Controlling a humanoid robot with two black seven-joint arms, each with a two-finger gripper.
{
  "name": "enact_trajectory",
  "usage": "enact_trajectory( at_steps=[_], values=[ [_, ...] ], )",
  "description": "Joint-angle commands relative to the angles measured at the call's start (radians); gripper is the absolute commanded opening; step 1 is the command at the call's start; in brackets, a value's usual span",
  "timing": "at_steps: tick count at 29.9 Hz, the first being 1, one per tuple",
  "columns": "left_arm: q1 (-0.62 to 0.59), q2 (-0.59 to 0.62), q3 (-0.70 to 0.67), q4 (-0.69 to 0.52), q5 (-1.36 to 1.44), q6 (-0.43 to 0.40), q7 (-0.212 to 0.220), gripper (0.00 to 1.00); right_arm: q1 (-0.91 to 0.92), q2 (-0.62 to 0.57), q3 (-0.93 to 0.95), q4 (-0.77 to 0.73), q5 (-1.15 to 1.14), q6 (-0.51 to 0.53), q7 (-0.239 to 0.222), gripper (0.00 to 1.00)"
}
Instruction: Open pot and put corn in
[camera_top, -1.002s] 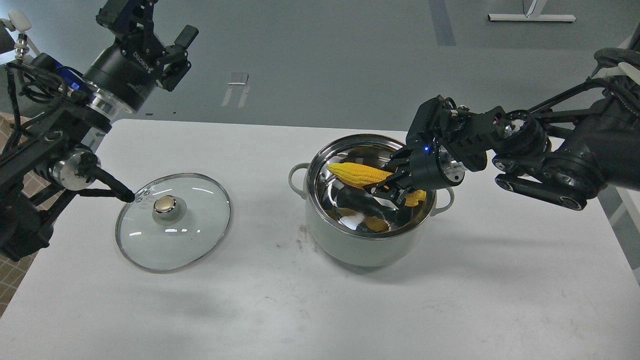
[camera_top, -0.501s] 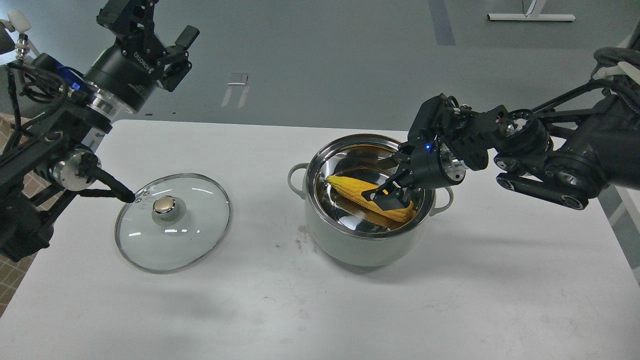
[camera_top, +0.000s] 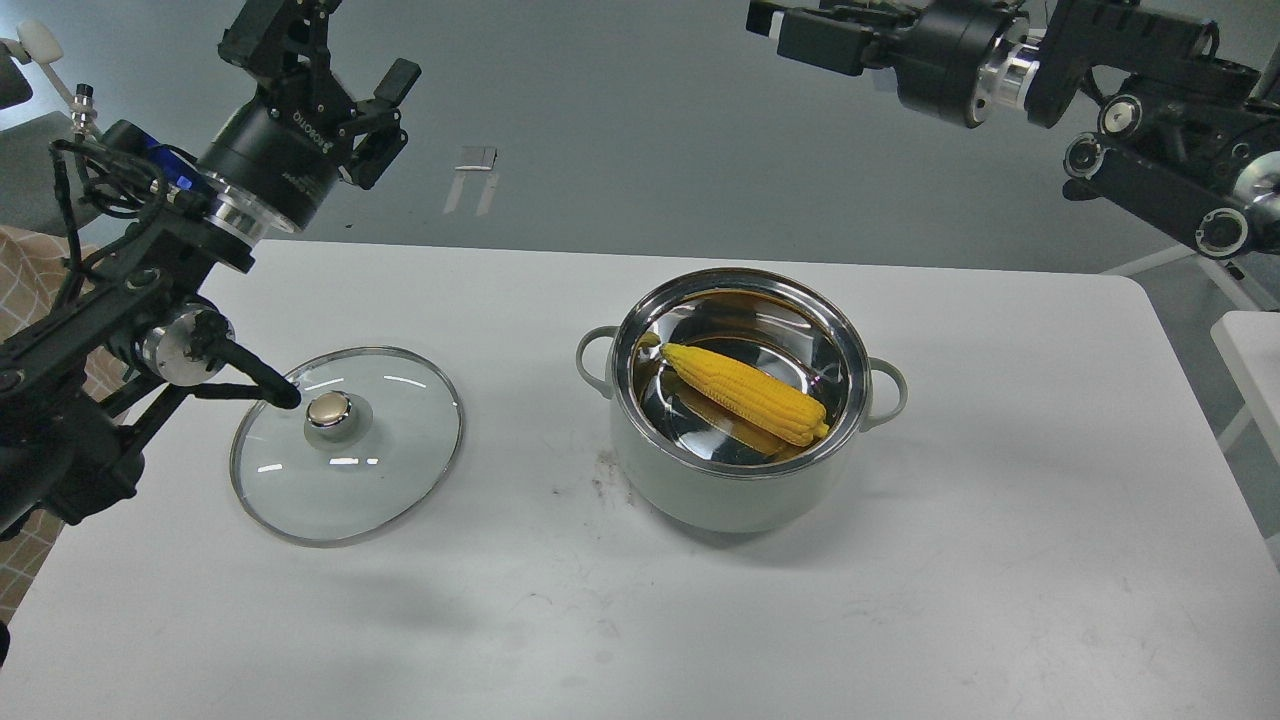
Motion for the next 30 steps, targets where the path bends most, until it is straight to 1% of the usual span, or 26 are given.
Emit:
enact_trajectory(
  at_steps=[1, 2, 3, 5, 7, 8, 10, 12, 13, 15, 16, 17, 18, 21, 25, 30],
  values=[
    [-0.007, -0.048, -0.033, 0.098, -0.006, -0.011, 0.008, 0.98, -0.119, 0.007, 0.177, -0.055, 0.051, -0.084, 0.000, 1.00],
    [-0.016, -0.072, -0.044, 0.144, -0.005, -0.017, 0.015, 0.98, -0.164, 0.013, 0.246, -0.075, 0.074, -0.088, 0.000, 1.00],
    [-0.019, -0.086, -0.047, 0.166, -0.006, -0.023, 0.019, 0.98, -0.189, 0.016, 0.276, -0.080, 0.089, -0.085, 0.000, 1.00],
    [-0.036, -0.134, -0.045, 0.234, -0.005, -0.078, 0.045, 0.98, -0.273, 0.016, 0.357, -0.089, 0.166, -0.050, 0.000, 1.00],
    [-0.037, -0.155, -0.045, 0.254, -0.006, -0.121, 0.059, 0.98, -0.305, 0.016, 0.388, -0.086, 0.218, -0.019, 0.000, 1.00],
    [-0.037, -0.174, -0.047, 0.269, -0.006, -0.160, 0.068, 0.98, -0.334, 0.018, 0.418, -0.085, 0.278, 0.013, 0.000, 1.00],
    [-0.036, -0.201, -0.050, 0.278, -0.006, -0.200, 0.071, 0.98, -0.374, 0.025, 0.470, -0.080, 0.383, 0.058, 0.000, 1.00],
    [-0.031, -0.247, -0.056, 0.280, -0.006, -0.220, 0.073, 0.98, -0.429, 0.054, 0.550, -0.083, 0.529, 0.131, 0.000, 1.00],
    [-0.031, -0.248, -0.056, 0.280, -0.006, -0.220, 0.073, 0.98, -0.430, 0.054, 0.551, -0.083, 0.530, 0.132, 0.000, 1.00],
    [-0.028, -0.264, -0.064, 0.280, -0.006, -0.221, 0.078, 0.98, -0.465, 0.068, 0.613, -0.088, 0.597, 0.182, 0.000, 1.00],
    [-0.028, -0.267, -0.068, 0.280, -0.006, -0.223, 0.091, 0.98, -0.485, 0.079, 0.648, -0.088, 0.617, 0.196, 0.000, 1.00],
    [-0.028, -0.269, -0.074, 0.278, -0.006, -0.226, 0.103, 0.98, -0.500, 0.091, 0.675, -0.088, 0.619, 0.196, 0.000, 1.00],
    [-0.028, -0.269, -0.078, 0.277, -0.006, -0.229, 0.107, 0.98, -0.506, 0.096, 0.684, -0.088, 0.619, 0.196, 0.000, 1.00],
    [-0.028, -0.269, -0.090, 0.272, -0.008, -0.253, 0.108, 0.98, -0.525, 0.102, 0.702, -0.080, 0.619, 0.196, 0.000, 1.00],
    [-0.021, -0.277, -0.117, 0.268, -0.020, -0.315, 0.110, 0.98, -0.537, 0.107, 0.715, -0.075, 0.622, 0.204, 0.000, 1.00],
    [0.002, -0.277, -0.142, 0.254, -0.023, -0.321, 0.111, 0.98, -0.555, 0.111, 0.731, -0.057, 0.625, 0.211, 0.000, 1.00]
  ],
)
